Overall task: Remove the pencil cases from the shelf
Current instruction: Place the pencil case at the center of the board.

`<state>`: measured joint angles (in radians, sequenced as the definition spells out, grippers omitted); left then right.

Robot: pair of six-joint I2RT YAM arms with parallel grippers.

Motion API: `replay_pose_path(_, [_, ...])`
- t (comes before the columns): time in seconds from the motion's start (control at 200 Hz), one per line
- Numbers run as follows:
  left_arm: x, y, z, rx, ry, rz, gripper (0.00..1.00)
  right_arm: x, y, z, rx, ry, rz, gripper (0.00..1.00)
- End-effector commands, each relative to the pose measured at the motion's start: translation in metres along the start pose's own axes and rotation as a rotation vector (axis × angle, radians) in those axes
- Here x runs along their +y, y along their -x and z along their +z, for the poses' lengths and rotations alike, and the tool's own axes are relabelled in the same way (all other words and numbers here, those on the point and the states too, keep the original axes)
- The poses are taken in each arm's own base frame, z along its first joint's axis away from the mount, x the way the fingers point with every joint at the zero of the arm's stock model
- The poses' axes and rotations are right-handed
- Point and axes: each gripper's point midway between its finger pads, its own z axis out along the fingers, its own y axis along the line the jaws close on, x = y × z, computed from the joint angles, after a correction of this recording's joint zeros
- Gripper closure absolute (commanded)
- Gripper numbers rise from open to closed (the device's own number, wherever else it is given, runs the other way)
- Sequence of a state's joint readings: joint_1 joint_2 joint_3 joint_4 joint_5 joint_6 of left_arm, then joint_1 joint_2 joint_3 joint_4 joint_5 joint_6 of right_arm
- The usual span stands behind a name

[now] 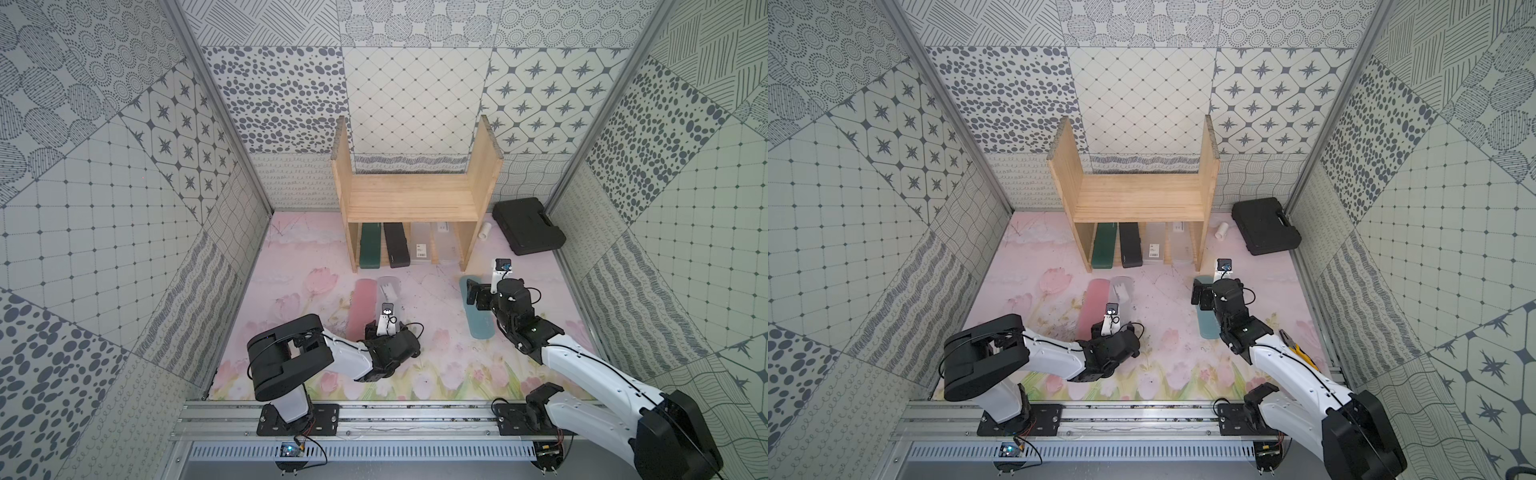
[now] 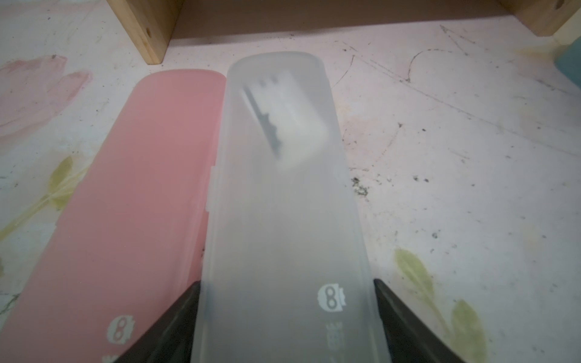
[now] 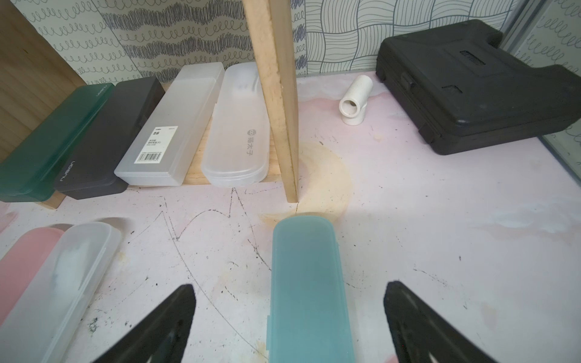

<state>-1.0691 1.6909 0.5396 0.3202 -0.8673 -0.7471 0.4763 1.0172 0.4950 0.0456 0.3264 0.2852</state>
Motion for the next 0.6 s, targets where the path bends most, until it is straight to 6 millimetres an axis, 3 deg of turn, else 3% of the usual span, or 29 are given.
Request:
replay_pose_path(0.0, [0.021, 0.0, -0.001, -0.02, 0.066, -0.03, 0.2, 0.005, 0.005, 0.002, -0.023, 0.025, 0.018, 0.02])
replay_pose_path(0.24, [0.009, 0.008, -0.005, 0.012, 0.021, 0.017, 0.03, 0.017, 0.005, 0.003, -0.007, 0.085, 0.016, 0.02])
replay_pose_path(0.385, [-0.004, 0.027, -0.014, 0.007, -0.036, 0.028, 0.01, 0.036, 0.005, 0.0, 0.035, 0.187, 0.023, 0.02])
replay_pose_path(0.395, [-0.004, 0.029, -0.015, 0.005, -0.041, 0.026, 0.01, 0.041, 0.014, -0.001, 0.022, 0.205, 0.027, 0.02])
replay_pose_path(0.445, [-0.007, 0.036, -0.02, -0.001, -0.063, 0.022, 0.01, 0.05, 0.019, -0.003, 0.039, 0.247, 0.033, 0.02])
replay_pose_path(0.595, [-0.001, 0.056, -0.036, -0.004, -0.081, 0.014, 0.01, 0.068, 0.027, -0.004, 0.108, 0.306, 0.074, 0.02])
